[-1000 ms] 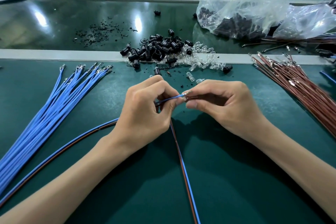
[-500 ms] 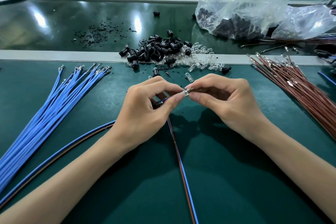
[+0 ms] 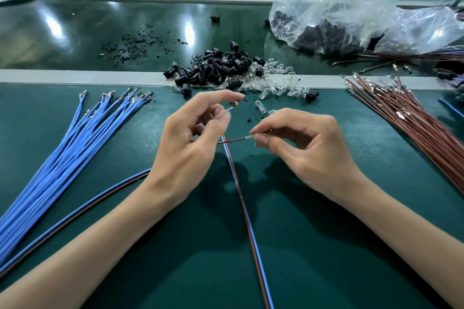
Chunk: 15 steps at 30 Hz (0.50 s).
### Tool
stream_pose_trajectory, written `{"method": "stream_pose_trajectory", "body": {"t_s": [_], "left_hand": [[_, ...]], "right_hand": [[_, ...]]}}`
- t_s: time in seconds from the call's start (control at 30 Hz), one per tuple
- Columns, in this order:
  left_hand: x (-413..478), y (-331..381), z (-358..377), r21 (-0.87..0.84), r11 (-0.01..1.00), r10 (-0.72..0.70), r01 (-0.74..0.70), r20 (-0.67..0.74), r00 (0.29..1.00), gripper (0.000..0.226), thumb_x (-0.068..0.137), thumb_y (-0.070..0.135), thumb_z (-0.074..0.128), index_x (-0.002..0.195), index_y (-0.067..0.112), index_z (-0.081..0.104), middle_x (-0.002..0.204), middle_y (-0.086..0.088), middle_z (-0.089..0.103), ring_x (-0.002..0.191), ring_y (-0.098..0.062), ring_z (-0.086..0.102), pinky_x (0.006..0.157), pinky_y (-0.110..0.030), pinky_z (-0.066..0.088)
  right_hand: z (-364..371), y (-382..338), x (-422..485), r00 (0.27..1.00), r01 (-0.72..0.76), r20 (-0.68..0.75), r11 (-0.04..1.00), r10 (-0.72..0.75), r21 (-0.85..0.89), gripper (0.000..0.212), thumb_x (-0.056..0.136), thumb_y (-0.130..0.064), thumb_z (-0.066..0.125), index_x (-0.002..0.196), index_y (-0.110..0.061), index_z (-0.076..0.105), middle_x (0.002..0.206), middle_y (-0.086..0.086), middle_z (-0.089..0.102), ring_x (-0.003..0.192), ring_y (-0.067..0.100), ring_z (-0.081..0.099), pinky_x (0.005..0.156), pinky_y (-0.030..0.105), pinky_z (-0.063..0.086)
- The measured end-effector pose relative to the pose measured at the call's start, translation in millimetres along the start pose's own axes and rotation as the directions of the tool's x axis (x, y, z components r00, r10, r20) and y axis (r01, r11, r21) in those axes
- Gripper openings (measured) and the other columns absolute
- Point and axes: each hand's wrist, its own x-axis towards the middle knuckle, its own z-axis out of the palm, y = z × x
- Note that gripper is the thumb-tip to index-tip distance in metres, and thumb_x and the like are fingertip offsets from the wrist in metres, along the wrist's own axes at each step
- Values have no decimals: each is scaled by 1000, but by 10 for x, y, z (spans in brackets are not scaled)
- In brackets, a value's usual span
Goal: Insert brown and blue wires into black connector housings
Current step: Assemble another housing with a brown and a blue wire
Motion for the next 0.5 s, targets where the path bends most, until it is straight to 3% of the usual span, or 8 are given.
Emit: {"method": "stream_pose_trajectory", "body": {"t_s": [0.1, 0.23, 0.33, 0.43, 0.5], "left_hand": [[-7, 18, -8, 22, 998, 56, -56, 23, 998, 11, 86, 32, 60, 96, 34, 65, 73, 4, 47, 64, -4, 41, 59, -16, 33], [5, -10, 4, 134, 981, 142, -138, -20, 990, 12, 88, 23, 65, 90, 34, 63, 71, -5, 51, 64, -3, 44, 61, -14, 35], [12, -20, 14, 133, 984, 123, -117, -38, 992, 14, 86, 21, 64, 89, 35, 63, 75, 3, 57, 64, -2, 49, 63, -13, 39], [3, -18, 16, 117, 990, 87, -83, -30, 996, 13, 85, 22, 65, 89, 35, 64, 78, 12, 60, 64, -5, 55, 63, -23, 46], [-2, -13, 19, 112, 992, 58, -54, -33, 998, 13, 82, 24, 67, 89, 35, 65, 75, 17, 61, 64, -3, 55, 63, -18, 43]], "right_hand": [[-14, 10, 8, 1000, -29, -7, 997, 29, 72, 9, 80, -5, 71, 87, -10, 71, 83, 2, 69, 76, 10, 65, 74, 18, 49], [-6, 9, 18, 998, -67, 19, 988, 65, 140, 13, 73, -16, 74, 85, -14, 70, 83, -2, 70, 75, 7, 66, 74, 16, 49], [2, 14, 25, 998, -60, 28, 989, 57, 137, 12, 72, -15, 74, 83, -14, 70, 80, -3, 69, 73, 6, 65, 73, 15, 48], [-8, 30, 22, 997, -73, 20, 988, 71, 135, 9, 76, -10, 75, 83, -13, 70, 80, -3, 70, 73, 7, 65, 73, 15, 47], [-21, 37, 19, 997, -74, 20, 989, 72, 128, 9, 79, -5, 72, 85, -11, 70, 82, -1, 70, 76, 7, 65, 75, 16, 48]]}}
